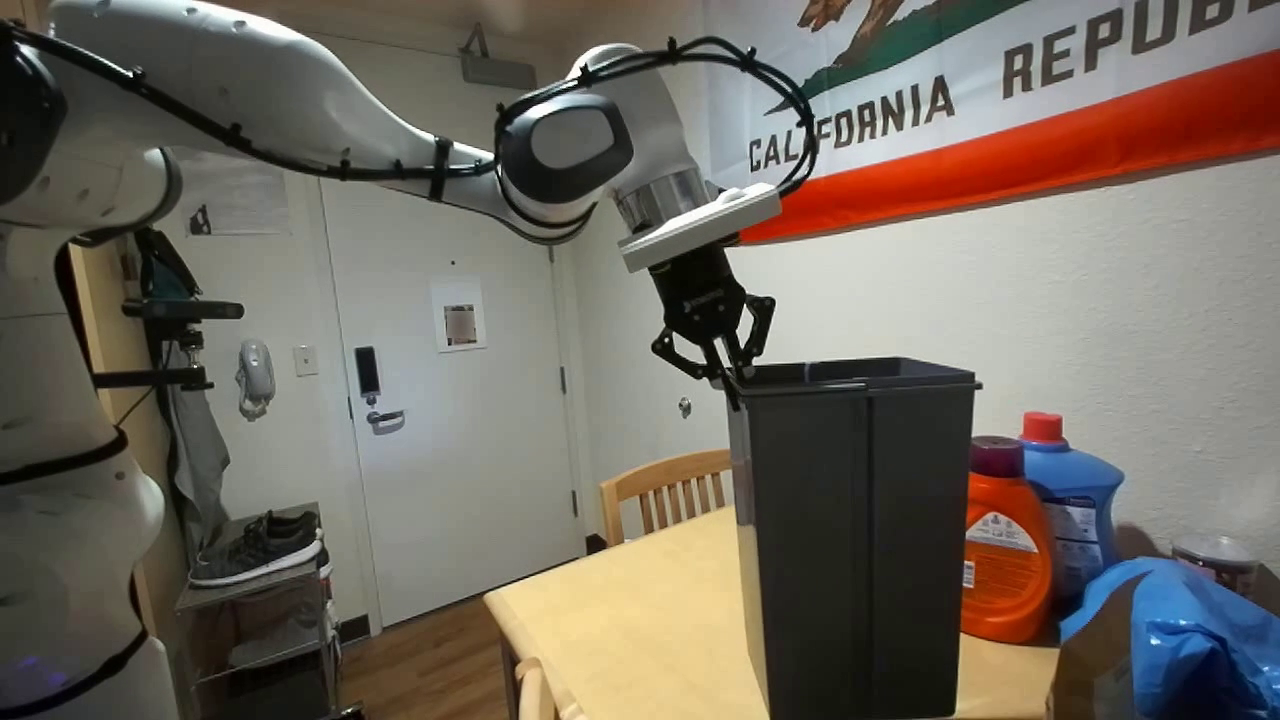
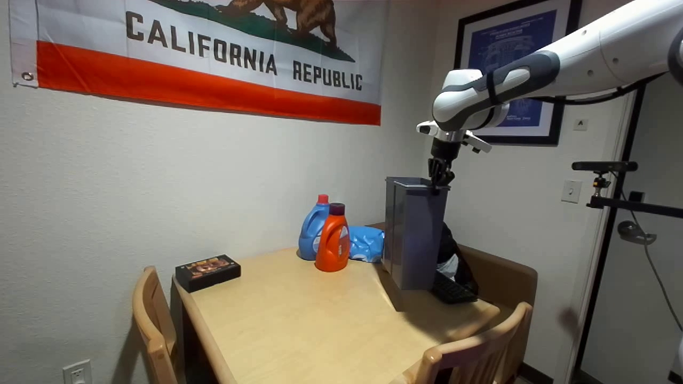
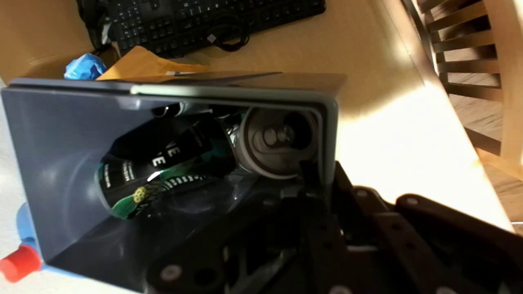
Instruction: Move the gray bin to the right
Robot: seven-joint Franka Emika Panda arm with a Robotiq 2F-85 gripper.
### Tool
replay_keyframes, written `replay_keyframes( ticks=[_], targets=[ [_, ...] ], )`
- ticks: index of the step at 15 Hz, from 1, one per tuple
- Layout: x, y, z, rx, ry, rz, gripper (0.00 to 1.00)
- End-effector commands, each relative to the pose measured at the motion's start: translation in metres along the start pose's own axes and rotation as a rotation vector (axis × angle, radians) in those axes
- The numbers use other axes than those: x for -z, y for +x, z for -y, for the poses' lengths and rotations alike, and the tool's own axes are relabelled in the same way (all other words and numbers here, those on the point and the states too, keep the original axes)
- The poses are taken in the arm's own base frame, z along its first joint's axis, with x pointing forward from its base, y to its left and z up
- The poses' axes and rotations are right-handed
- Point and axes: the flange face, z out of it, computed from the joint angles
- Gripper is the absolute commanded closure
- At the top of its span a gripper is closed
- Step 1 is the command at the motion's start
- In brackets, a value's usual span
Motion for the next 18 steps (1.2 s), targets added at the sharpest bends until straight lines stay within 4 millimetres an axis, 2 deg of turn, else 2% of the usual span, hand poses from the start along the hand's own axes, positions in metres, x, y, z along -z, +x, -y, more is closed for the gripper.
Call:
replay_keyframes(
  ticks=[1, 4, 5, 9, 18],
  targets=[
    [-0.006, 0.001, 0.002, 0.002, 0.017, 0.004, 0.90],
    [-0.025, 0.002, 0.004, 0.004, 0.050, 0.017, 0.90],
    [-0.029, 0.001, 0.005, 0.003, 0.057, 0.020, 0.97],
    [-0.053, 0.009, 0.001, -0.046, 0.050, 0.028, 0.97],
    [-0.051, 0.005, -0.025, -0.159, -0.031, -0.043, 0.97]
  ],
)
